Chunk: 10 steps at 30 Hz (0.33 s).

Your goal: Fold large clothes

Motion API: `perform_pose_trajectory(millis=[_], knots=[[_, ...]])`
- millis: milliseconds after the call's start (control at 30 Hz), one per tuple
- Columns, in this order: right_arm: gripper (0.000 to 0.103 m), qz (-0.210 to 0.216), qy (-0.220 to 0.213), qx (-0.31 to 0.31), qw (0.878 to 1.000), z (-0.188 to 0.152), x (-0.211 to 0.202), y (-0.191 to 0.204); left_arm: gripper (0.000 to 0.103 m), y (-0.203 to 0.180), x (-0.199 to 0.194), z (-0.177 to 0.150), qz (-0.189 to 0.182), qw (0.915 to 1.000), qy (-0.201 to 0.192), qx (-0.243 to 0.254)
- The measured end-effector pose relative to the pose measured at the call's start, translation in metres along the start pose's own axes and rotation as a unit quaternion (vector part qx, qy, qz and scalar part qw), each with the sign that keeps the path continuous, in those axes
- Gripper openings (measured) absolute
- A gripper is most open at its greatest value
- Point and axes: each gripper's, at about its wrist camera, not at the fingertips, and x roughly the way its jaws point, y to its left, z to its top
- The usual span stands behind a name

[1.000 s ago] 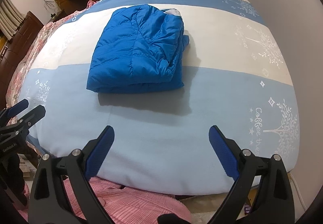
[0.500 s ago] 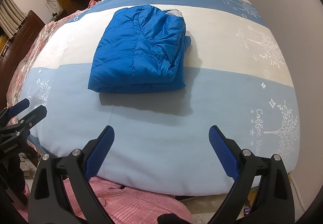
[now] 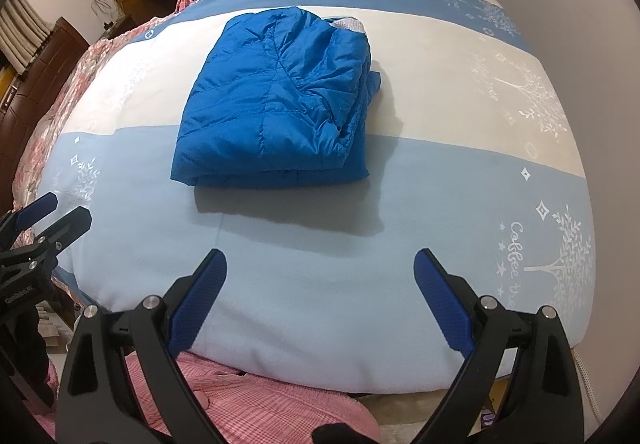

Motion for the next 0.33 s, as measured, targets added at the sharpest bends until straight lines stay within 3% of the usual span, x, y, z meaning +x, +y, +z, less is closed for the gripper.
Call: perform_pose_trajectory(millis=[333], knots=[[0.094, 0.0, 0.0, -0.002, 1.0, 0.0094, 0.0042, -0.001, 0.093, 0.0006, 0.004, 0.0054, 0.001, 1.0, 0.003, 0.001]])
